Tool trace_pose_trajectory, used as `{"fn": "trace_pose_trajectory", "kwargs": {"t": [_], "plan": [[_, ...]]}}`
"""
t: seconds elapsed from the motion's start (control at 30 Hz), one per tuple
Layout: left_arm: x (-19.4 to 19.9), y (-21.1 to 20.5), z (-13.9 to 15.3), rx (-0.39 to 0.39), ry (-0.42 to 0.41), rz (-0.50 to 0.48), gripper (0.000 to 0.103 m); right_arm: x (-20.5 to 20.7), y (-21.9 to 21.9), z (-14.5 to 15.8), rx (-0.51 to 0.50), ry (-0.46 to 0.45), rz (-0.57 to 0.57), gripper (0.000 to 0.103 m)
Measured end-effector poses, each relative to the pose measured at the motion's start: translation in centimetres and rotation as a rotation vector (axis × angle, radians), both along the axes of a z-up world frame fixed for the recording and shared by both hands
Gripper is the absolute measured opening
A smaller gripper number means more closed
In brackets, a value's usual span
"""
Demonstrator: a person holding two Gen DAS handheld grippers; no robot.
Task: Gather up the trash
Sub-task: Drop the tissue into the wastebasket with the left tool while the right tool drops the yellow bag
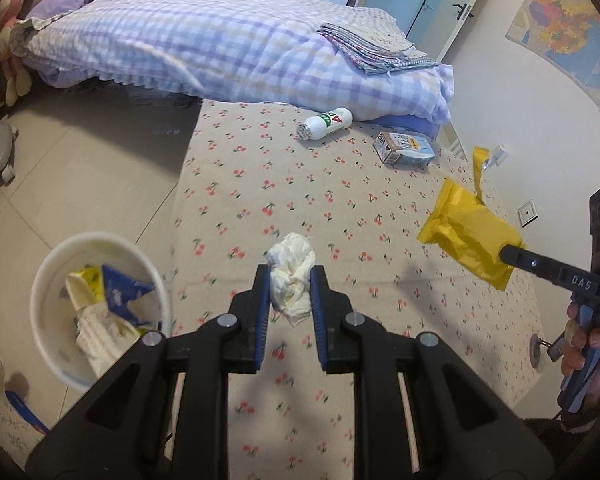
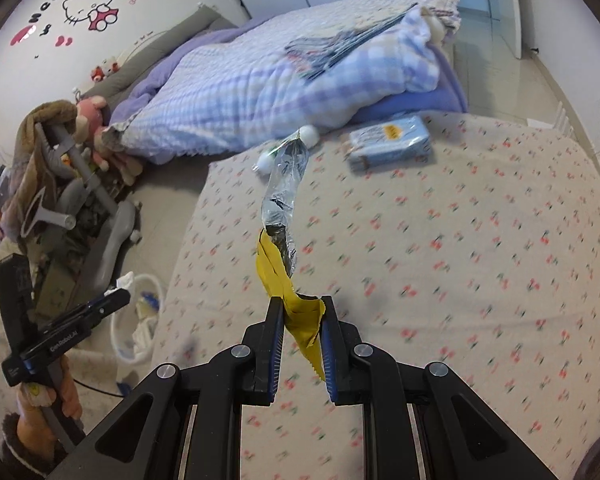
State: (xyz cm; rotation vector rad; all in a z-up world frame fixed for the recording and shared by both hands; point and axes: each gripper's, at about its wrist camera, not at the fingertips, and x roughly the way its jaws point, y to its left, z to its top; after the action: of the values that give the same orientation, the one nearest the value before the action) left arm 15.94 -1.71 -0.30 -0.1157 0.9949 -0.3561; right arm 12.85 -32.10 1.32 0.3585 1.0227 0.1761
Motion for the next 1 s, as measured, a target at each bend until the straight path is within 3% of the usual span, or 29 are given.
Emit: {"fn": "trace_pose_trajectory", "kwargs": {"t": [0.23, 0.6, 0.7, 0.73, 0.8, 0.83, 0.87, 1.0], "plan": [[-2.4, 4.8, -0.4, -0.048, 0.035, 0.067, 0.021, -1.2, 4.7, -0.5, 0.014, 0.028, 0.079, 0.018], [-3.4, 12.4, -3.4, 0.004, 0.089, 0.193, 0.022, -1.3, 11.0, -1.0, 0.010, 0.029, 0.193, 0.018], [-3.1, 14.3, -3.9, -0.021, 0.090, 0.230, 0.022, -0.8, 12.9, -1.5, 0.005, 0.039, 0.216, 0.018], [-3.0, 14.6, -4.0, -0.032, 0.091, 0.237, 0.027, -0.6, 13.5, -1.7, 0.005, 0.045, 0.225, 0.018], [-2.5, 15.5, -4.4, -0.038, 0.104, 0.267, 0.049, -0.1, 14.8, -2.2, 0.003, 0.053, 0.241, 0.018], [-2.4, 15.9, -4.6, -0.035, 0.108, 0.286, 0.066, 0.0, 15.3, -2.3, 0.002, 0.055, 0.247, 0.018], [-2.2, 16.4, -4.7, -0.037, 0.107, 0.317, 0.074, 0.3, 15.9, -2.5, 0.003, 0.058, 0.254, 0.018], [-2.1, 17.4, -4.8, -0.051, 0.138, 0.357, 0.084, 0.9, 17.9, -3.0, 0.015, 0.063, 0.276, 0.018]]}}
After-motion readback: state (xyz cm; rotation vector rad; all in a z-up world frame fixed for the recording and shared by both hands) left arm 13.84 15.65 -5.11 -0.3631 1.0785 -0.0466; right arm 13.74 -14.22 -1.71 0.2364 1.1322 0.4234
